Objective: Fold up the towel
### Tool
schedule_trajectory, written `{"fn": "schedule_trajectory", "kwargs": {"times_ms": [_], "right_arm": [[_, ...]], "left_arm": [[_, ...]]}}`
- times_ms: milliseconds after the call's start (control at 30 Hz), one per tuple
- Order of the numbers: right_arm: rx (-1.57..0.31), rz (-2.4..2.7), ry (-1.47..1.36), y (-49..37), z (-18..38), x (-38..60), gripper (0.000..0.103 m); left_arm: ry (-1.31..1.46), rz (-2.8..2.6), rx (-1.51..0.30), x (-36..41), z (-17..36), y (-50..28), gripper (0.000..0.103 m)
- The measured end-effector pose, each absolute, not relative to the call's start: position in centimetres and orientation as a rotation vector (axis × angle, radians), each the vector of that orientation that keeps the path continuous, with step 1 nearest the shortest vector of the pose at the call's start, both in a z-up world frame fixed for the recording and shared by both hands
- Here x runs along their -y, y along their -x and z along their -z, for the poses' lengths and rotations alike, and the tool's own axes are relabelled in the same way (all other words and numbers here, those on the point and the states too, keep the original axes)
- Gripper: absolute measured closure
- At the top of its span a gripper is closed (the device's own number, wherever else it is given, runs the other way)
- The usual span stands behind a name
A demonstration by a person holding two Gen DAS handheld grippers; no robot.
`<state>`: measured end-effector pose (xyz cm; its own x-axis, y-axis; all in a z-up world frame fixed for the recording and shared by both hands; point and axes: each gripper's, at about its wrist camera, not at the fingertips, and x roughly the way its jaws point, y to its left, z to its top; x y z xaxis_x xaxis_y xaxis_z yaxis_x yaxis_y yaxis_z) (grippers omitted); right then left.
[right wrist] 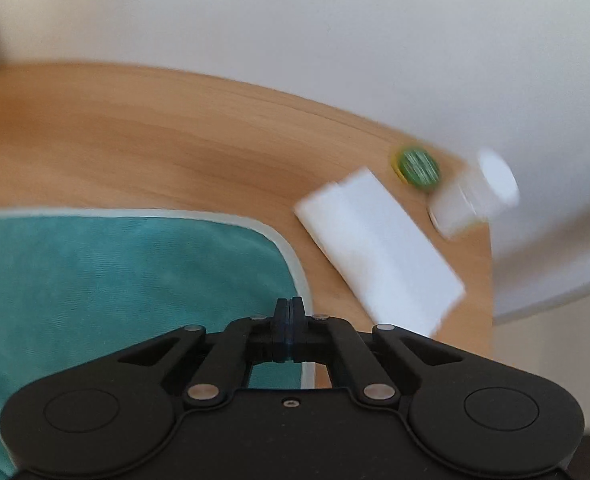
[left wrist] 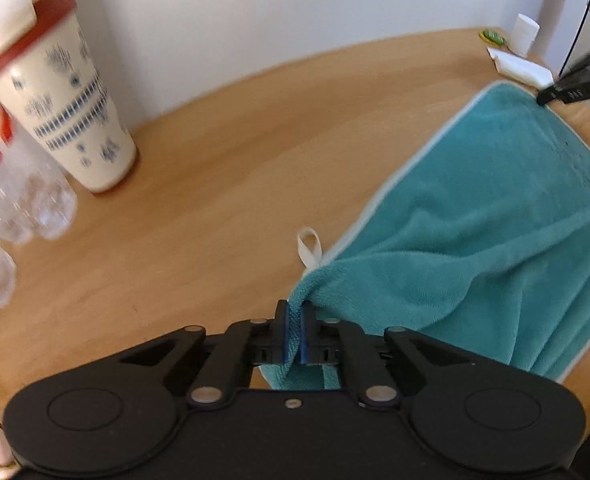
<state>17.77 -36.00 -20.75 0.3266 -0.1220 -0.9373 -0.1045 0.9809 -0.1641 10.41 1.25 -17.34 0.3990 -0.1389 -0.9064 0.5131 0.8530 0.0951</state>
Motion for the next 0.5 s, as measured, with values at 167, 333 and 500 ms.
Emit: {"fn": "schedule_trajectory", "kwargs": {"times_ms": [167,333,500], "right_arm": [[-1.197,-0.036,0.114,-16.5,19.4,37.0,0.098],[-1.167,-0.18,0.216,-17.7,20.0,33.7,0.068],[-1.223,-0.202,0.196,-19.4,21.4,33.4,0.085]], "left_arm": [[-0.417,0.438,-1.024,-0.6,16.0,-10.4,0.099],[-0.414,0.433,-1.019,-0.3,16.3,-10.7,0.099],[-0.412,0.428,-1.014,-0.1,16.5,-10.9,0.099]]}}
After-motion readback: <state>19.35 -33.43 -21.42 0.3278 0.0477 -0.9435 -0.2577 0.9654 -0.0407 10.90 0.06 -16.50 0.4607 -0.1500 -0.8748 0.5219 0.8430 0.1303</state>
